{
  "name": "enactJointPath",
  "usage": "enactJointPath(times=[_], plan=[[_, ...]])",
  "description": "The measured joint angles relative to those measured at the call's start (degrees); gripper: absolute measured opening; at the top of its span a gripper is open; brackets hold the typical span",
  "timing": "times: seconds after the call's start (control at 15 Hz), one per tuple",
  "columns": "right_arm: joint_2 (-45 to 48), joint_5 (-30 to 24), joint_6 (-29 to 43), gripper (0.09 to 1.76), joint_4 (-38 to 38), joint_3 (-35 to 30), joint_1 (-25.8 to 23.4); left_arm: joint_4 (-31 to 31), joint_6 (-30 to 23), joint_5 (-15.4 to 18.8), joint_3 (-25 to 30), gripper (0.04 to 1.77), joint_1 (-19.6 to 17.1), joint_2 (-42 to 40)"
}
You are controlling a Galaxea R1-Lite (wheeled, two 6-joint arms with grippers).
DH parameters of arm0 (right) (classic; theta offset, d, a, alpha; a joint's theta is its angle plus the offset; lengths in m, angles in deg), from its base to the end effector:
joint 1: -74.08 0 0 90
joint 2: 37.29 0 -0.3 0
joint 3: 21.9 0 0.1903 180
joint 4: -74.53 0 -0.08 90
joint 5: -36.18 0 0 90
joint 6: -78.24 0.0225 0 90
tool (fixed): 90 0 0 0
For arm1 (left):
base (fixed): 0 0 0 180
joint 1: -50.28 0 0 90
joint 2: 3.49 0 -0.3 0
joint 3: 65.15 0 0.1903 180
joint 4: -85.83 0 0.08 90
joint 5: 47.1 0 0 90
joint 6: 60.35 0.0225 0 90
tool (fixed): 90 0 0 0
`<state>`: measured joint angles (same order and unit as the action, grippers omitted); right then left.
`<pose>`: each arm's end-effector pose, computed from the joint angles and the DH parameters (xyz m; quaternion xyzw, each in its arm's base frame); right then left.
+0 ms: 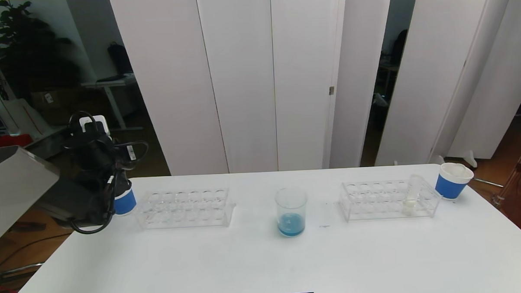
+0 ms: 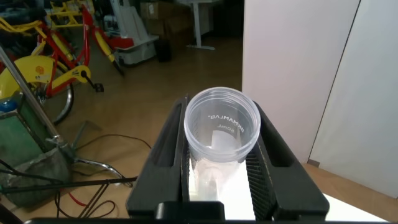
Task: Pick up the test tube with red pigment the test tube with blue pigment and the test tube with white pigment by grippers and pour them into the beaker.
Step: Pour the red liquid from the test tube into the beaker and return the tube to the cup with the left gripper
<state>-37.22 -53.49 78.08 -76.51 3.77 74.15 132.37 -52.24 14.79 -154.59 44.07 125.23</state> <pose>-0.0262 -0.0002 0.0765 -0.0015 0.0281 -0.0022 0.9996 0.4303 0.0575 0.1262 0.0554 -0.0412 0.2981 0.9520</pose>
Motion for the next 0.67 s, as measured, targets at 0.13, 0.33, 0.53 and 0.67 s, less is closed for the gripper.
enactJointPath(times=[0.13, 0.33, 0.53, 0.67], plan=[[0.0, 0.02, 0.02, 1.75, 0.0, 0.0, 0.0, -0.39, -0.18, 0.44, -0.29, 0.6, -0.32, 1.71], [0.0, 0.02, 0.0, 1.75, 0.0, 0.0, 0.0, -0.67, -0.62, 0.41, 0.01, 0.6, -1.57, 3.34], [0.0, 0.0, 0.02, 1.75, -0.01, 0.0, 0.0, -1.27, -0.85, 0.5, 1.39, 0.6, -2.16, 3.8], [0.0, 0.02, 0.0, 1.75, -0.01, 0.0, 0.0, -3.19, -0.88, 1.27, 2.18, 0.6, -2.16, 3.58]])
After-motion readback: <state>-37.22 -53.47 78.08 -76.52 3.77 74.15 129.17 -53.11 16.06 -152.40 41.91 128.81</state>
